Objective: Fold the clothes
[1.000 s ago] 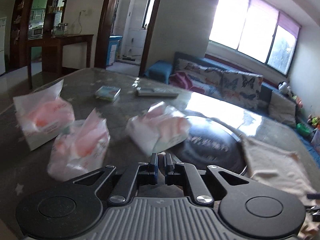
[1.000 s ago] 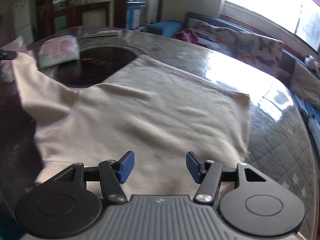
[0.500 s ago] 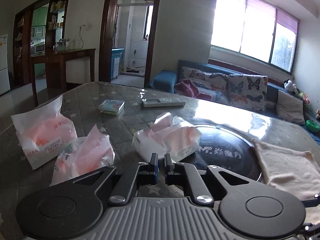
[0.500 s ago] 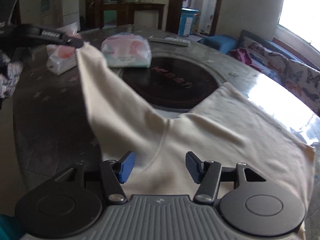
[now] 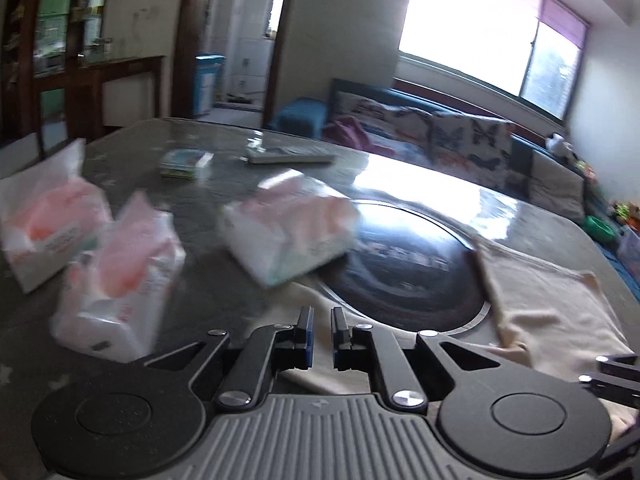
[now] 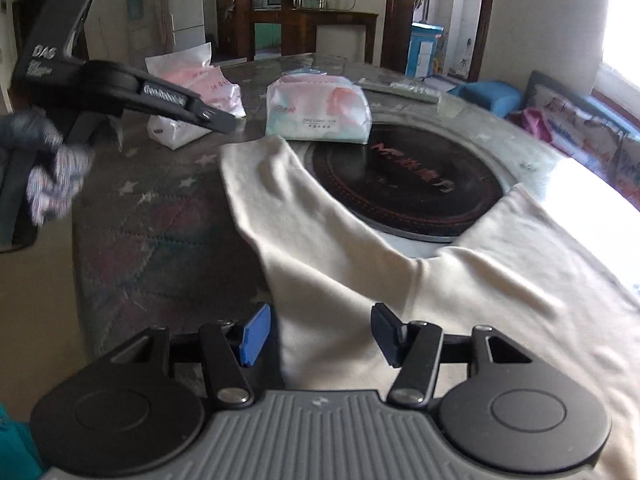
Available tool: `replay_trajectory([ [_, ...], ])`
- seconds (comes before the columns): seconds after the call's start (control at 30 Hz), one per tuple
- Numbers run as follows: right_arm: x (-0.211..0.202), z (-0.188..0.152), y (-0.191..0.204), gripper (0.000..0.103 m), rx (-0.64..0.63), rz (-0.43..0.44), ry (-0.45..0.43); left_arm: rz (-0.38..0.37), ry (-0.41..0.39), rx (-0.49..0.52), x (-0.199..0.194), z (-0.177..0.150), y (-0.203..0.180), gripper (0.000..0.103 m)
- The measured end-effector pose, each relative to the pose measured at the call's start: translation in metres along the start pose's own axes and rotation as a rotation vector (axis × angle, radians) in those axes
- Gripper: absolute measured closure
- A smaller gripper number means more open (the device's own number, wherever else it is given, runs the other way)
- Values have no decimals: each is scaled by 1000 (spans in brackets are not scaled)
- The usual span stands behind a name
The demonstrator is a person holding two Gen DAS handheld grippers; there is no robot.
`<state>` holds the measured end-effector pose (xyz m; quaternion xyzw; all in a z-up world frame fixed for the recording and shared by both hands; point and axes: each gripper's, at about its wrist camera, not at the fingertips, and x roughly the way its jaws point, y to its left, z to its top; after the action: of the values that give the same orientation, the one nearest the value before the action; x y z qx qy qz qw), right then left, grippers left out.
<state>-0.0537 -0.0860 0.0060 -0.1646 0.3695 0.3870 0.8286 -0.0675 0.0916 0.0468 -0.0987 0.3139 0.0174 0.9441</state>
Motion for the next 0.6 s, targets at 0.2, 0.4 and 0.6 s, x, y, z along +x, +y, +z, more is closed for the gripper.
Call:
replay_trajectory([
  [0.2,-3,-6,16,45,-44,96,25,-19,73,62,26,-7,-21,93],
  [0.4,-19,-9,21,46,-55,109,2,39,95,80,42,-11,-17,93],
  [0.6,-22,-15,10,46,11,87,34,108,65,132,52,-8,-16,92],
])
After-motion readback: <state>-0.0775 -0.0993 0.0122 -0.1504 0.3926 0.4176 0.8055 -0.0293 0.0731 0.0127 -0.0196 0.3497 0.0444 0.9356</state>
